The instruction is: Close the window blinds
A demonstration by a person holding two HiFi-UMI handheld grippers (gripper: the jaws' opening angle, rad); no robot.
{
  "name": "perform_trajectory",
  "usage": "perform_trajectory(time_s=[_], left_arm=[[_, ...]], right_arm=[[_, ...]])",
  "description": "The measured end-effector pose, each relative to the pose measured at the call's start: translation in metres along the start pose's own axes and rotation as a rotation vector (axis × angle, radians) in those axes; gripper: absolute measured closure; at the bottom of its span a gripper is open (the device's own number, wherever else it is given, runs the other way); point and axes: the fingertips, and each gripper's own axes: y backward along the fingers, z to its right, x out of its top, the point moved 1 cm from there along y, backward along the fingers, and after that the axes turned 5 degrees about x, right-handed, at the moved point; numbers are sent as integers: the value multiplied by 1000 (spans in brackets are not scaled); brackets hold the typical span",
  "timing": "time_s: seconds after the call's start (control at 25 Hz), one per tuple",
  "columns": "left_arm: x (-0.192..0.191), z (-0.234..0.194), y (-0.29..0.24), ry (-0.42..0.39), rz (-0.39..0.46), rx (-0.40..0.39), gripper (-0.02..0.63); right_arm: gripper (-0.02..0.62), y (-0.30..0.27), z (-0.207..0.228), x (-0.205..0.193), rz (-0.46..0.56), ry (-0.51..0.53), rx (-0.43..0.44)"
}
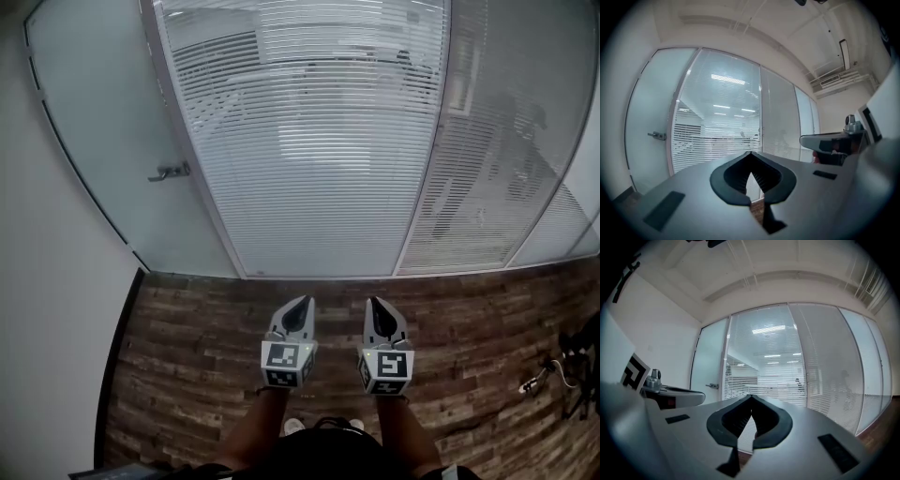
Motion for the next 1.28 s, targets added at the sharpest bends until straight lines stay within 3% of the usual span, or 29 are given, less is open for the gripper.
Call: perform_trajectory(time_s=[0.24, 0.56, 1.28], left_arm=[[0, 8, 1, -20, 13, -13, 611], [9, 21, 4, 20, 2, -26, 611], [6, 103, -26, -8, 7, -22, 611]], right_arm=[[592, 5, 4, 7, 15, -66, 22], [592, 14, 18, -5, -8, -102, 3], [592, 40, 92, -9, -13, -73, 53]])
